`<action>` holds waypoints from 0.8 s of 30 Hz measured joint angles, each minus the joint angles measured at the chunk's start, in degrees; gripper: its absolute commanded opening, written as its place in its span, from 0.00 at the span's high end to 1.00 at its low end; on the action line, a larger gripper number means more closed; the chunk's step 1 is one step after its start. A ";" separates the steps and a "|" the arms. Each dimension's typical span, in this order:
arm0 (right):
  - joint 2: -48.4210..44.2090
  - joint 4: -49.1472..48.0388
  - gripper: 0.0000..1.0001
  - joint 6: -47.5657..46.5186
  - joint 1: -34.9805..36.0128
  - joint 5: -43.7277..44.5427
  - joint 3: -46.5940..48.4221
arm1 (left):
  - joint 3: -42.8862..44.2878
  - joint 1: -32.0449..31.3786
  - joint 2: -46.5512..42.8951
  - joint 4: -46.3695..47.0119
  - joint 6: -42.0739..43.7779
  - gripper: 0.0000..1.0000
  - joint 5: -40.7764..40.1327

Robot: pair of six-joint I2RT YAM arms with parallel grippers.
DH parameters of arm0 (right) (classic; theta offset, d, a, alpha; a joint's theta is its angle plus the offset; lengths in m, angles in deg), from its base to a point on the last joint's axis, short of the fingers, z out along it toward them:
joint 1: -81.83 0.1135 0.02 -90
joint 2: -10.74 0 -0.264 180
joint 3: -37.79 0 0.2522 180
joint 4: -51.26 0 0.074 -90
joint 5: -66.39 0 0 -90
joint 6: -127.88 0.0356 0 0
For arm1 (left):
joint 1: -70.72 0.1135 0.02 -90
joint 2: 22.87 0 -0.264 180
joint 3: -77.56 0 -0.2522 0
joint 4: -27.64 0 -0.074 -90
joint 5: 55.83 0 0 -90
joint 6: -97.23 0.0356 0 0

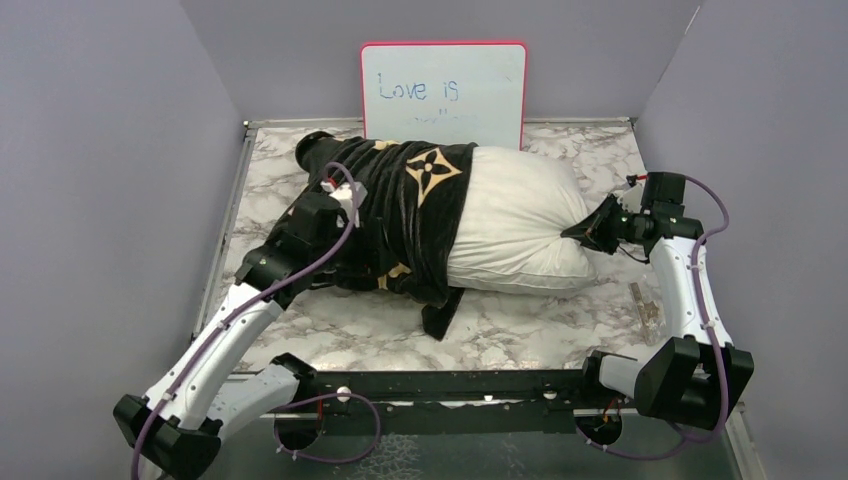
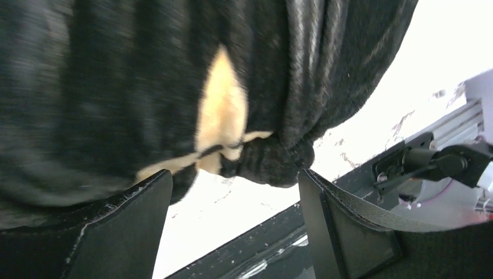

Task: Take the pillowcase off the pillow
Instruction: Remove the pillow from the pillowcase.

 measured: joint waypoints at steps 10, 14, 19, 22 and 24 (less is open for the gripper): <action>-0.31 -0.15 0.98 0.04 -0.09 -0.48 -0.33 | -8.98 -12.63 6.03 5.05 -9.99 0.45 -20.87; -0.44 -0.13 0.98 0.04 -0.07 -1.01 -0.55 | -10.27 -13.07 8.61 6.51 -12.63 0.77 -28.06; -0.44 -0.02 0.98 0.04 -0.02 -1.07 -0.55 | -9.64 -13.38 8.55 6.16 -14.93 0.92 -35.43; -0.44 0.24 0.98 0.07 0.11 -1.09 -0.50 | -8.81 -12.74 6.19 4.46 -15.69 0.93 -39.21; -0.44 0.74 0.98 0.09 0.24 -1.16 -0.28 | -8.55 -10.99 2.71 2.91 -16.24 0.94 -41.18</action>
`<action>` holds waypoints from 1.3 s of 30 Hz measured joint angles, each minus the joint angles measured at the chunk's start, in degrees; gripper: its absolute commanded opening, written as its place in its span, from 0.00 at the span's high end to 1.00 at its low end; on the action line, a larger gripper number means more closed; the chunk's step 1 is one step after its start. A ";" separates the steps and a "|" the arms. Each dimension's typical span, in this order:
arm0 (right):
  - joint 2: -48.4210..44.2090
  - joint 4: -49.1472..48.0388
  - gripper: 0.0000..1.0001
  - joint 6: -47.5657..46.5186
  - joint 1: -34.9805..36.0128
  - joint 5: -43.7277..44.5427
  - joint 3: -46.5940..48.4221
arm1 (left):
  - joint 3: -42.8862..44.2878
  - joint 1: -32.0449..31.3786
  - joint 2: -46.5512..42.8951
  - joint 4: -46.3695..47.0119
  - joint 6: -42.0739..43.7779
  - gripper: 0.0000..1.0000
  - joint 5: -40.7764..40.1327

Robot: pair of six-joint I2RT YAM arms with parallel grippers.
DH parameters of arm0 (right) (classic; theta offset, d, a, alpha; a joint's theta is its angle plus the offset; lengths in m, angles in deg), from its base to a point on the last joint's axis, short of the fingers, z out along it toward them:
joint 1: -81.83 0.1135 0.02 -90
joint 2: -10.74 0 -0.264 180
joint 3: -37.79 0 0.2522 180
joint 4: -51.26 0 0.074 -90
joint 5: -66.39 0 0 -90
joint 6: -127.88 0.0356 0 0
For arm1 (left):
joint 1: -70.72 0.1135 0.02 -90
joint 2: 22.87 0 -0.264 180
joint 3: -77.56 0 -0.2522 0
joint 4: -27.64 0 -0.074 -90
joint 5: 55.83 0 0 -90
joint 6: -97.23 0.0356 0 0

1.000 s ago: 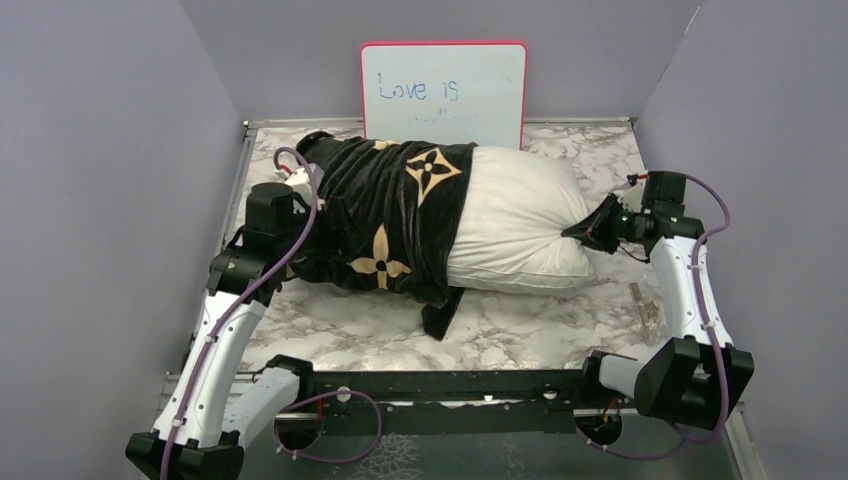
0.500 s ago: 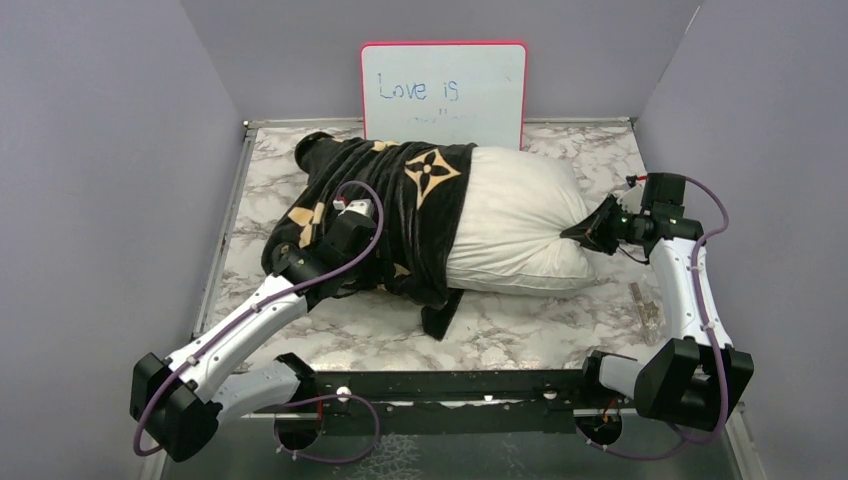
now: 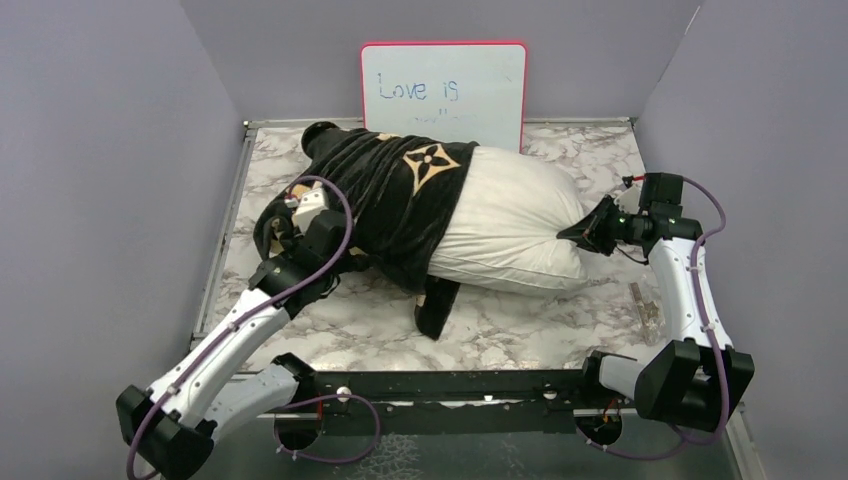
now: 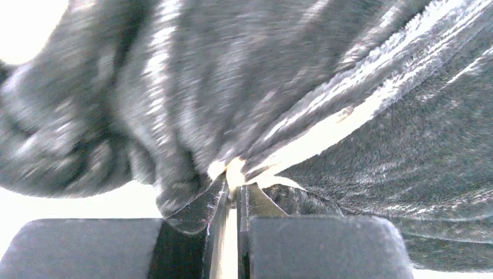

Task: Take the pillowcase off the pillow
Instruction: Remove the pillow from the pillowcase.

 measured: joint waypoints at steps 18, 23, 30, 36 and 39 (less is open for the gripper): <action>-0.50 0.42 0.94 -1.01 -0.35 2.47 0.24 | 14.21 10.40 -5.16 -6.99 13.51 0.06 2.45; -1.66 0.42 0.93 -1.64 -0.35 2.08 0.24 | 25.62 10.40 5.42 -4.35 19.04 0.03 12.37; -4.66 0.68 0.88 -2.69 -0.35 1.77 0.24 | 40.98 11.10 27.89 1.27 26.01 0.02 16.68; -4.70 0.76 0.69 -3.80 -0.35 1.55 0.33 | 38.12 11.85 37.53 6.64 26.99 0.40 21.59; -4.35 1.07 0.60 -4.68 -0.35 1.16 1.55 | 28.63 11.85 36.17 12.70 24.44 0.68 23.56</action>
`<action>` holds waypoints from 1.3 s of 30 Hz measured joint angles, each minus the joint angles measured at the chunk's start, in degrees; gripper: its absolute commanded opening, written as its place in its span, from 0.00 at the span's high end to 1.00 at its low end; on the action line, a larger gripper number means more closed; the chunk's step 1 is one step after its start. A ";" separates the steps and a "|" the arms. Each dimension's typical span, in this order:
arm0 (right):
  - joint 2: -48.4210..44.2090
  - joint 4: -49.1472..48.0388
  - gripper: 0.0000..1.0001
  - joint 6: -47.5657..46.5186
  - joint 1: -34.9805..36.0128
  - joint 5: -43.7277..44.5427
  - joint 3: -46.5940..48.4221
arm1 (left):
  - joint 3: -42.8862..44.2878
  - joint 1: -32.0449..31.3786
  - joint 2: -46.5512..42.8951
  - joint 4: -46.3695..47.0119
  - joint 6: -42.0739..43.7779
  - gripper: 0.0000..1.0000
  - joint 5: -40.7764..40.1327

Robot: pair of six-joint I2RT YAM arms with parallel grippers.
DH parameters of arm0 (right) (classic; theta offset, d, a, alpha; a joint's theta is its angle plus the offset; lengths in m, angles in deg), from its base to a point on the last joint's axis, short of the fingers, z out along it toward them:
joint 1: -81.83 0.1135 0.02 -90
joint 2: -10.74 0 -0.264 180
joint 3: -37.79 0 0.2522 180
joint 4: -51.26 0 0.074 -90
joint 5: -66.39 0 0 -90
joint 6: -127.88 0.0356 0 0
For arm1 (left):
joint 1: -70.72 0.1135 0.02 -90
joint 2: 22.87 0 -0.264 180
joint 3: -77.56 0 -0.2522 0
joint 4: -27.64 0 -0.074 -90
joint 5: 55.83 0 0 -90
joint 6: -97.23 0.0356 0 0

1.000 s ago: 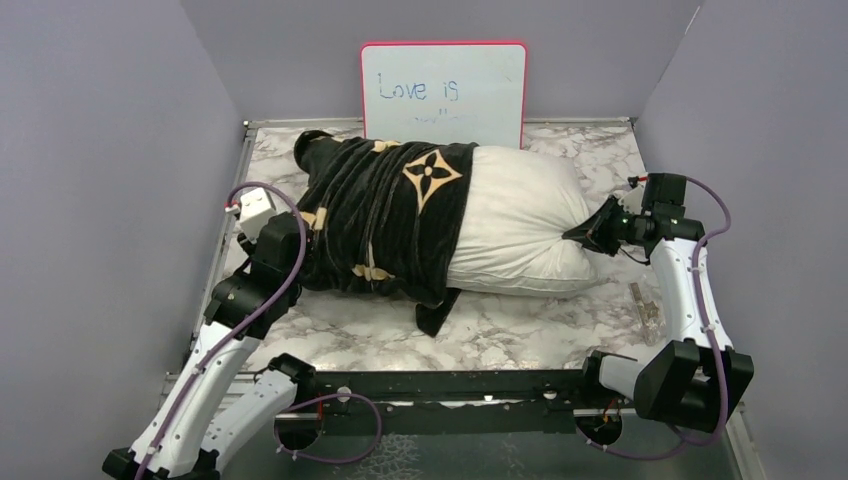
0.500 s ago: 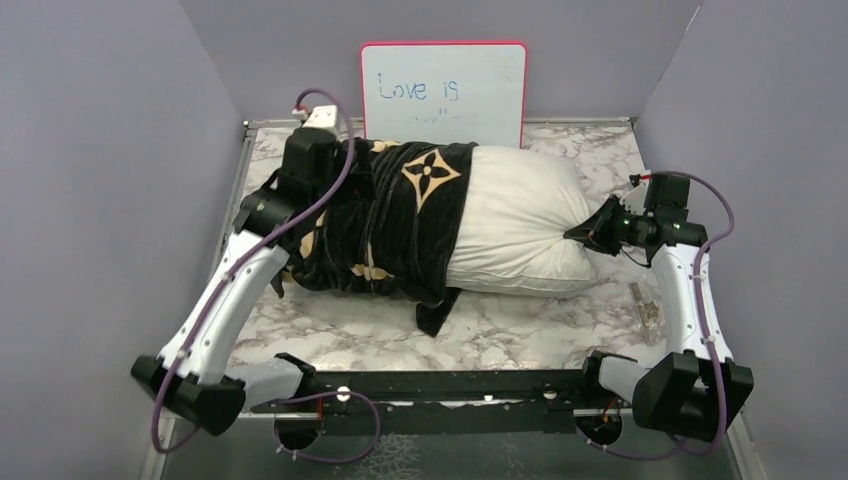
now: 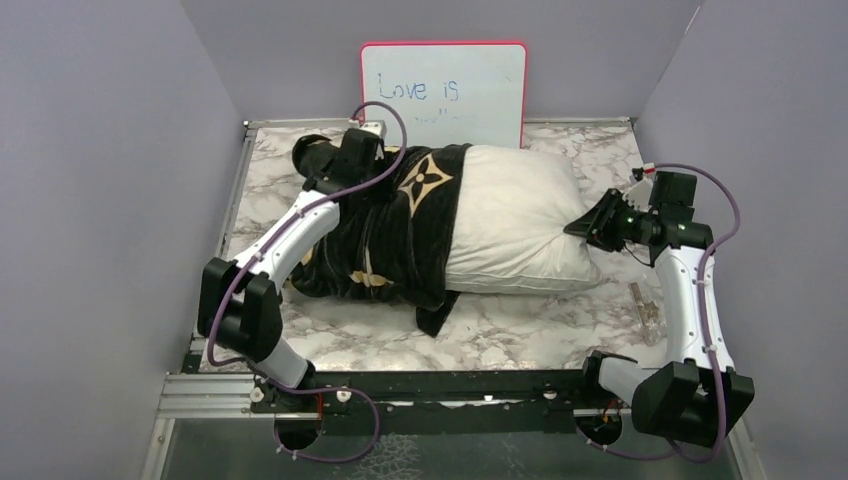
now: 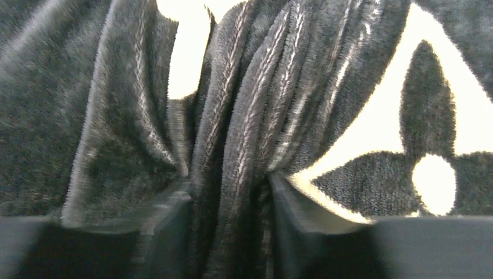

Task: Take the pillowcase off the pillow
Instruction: Remove the pillow from the pillowcase.

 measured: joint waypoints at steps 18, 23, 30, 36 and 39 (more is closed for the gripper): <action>11.80 0.00 0.21 -1.42 8.48 -4.68 25.53 | -39.19 -11.21 -30.99 23.10 -21.84 1.00 -7.43; 18.01 -0.46 0.19 -1.53 20.68 -2.45 33.97 | -42.47 -13.77 -35.36 24.90 -24.48 1.00 -7.39; 30.05 0.55 0.40 -4.48 35.50 11.41 38.07 | -45.81 -15.67 -41.20 24.98 -26.51 1.00 -7.67; 31.36 -6.56 0.86 -6.23 41.13 23.47 25.59 | -45.77 -16.44 -44.92 21.99 -26.67 0.48 -8.00; 25.11 -15.54 0.99 -6.40 41.90 24.46 14.53 | -42.69 -17.00 -44.85 18.25 -26.14 0.23 -8.46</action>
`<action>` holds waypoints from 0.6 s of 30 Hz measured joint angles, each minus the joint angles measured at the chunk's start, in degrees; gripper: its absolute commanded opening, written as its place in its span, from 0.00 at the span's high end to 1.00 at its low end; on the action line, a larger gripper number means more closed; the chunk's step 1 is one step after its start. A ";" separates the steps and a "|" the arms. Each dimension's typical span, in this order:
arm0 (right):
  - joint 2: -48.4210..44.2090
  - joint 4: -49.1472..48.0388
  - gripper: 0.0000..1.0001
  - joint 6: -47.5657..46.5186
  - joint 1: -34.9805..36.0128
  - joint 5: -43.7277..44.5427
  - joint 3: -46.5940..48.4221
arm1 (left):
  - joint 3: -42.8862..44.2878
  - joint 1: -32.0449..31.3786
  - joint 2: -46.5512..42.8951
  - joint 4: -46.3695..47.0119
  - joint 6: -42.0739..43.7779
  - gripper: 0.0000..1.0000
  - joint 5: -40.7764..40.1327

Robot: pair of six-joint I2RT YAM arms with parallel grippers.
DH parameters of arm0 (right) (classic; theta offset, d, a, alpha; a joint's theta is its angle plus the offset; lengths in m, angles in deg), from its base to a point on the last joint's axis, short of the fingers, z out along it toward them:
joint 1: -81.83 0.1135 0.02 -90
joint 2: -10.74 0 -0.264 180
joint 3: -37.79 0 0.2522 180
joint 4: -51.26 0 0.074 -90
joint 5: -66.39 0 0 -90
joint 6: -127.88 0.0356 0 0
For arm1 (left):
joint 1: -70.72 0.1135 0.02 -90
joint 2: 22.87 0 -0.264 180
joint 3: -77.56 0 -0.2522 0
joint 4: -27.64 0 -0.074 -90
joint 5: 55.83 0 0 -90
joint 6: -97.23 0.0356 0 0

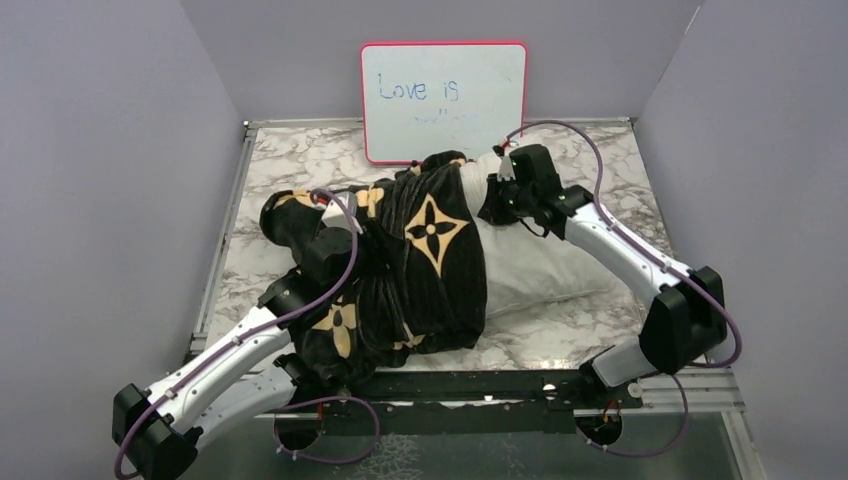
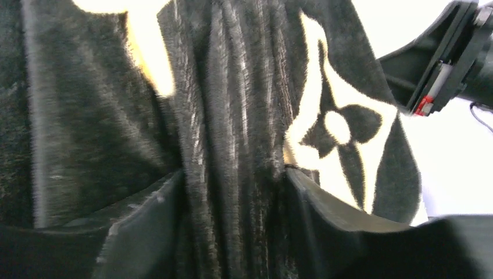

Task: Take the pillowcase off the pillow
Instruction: Remove the pillow from the pillowcase.

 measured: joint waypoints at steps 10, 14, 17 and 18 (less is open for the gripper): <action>-14.64 -16.50 0.99 0.72 0.17 0.20 -19.19 | 33.14 1.25 20.68 -17.05 13.35 0.05 -8.09; -15.54 -19.06 0.99 2.40 0.17 0.22 -21.29 | 41.46 11.19 29.03 -18.27 18.49 0.05 -2.56; -16.61 -20.35 0.99 3.61 0.15 0.22 -22.60 | 44.54 21.53 34.97 -19.21 22.27 0.04 5.81; -16.92 -20.50 0.99 3.89 0.15 0.22 -22.88 | 44.98 23.93 36.83 -19.37 23.34 0.04 8.50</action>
